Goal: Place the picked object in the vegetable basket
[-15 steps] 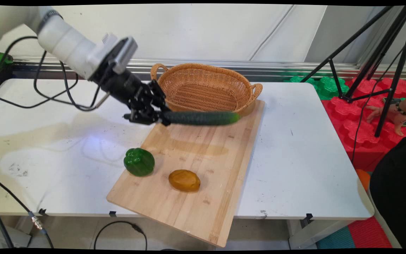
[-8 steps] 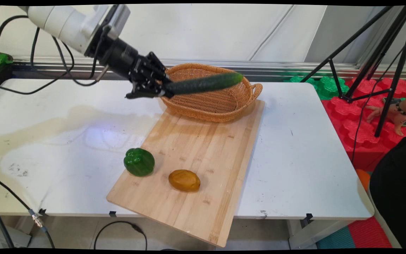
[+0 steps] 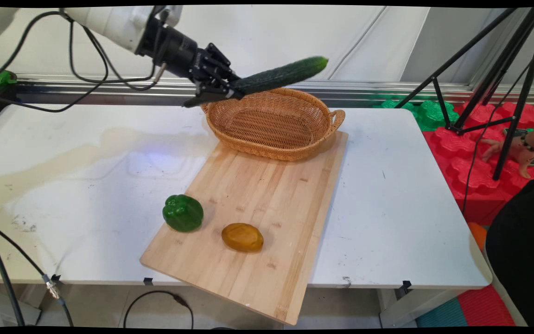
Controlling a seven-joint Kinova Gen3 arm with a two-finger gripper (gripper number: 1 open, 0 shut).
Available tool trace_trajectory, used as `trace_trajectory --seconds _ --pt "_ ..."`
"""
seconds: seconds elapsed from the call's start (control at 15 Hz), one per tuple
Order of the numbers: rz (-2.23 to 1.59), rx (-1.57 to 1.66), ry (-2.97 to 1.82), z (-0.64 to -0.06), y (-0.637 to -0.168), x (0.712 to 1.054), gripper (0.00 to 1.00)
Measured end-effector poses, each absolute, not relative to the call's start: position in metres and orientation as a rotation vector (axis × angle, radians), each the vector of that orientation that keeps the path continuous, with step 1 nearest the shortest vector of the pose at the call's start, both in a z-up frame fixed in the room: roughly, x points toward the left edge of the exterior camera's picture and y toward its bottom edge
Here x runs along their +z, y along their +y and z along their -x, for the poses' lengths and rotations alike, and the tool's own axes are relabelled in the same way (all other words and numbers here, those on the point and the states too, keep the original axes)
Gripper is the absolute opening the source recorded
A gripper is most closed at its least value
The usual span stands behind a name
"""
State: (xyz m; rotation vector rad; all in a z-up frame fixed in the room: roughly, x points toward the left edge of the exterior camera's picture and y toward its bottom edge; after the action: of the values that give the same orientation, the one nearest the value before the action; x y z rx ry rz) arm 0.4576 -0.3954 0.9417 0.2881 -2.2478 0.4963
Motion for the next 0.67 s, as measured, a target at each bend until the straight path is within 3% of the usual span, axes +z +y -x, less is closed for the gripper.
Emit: trace_trajectory --seconds 0.67 --pt "-0.37 0.522 -2.243 -0.438 -0.473 0.89 0.0"
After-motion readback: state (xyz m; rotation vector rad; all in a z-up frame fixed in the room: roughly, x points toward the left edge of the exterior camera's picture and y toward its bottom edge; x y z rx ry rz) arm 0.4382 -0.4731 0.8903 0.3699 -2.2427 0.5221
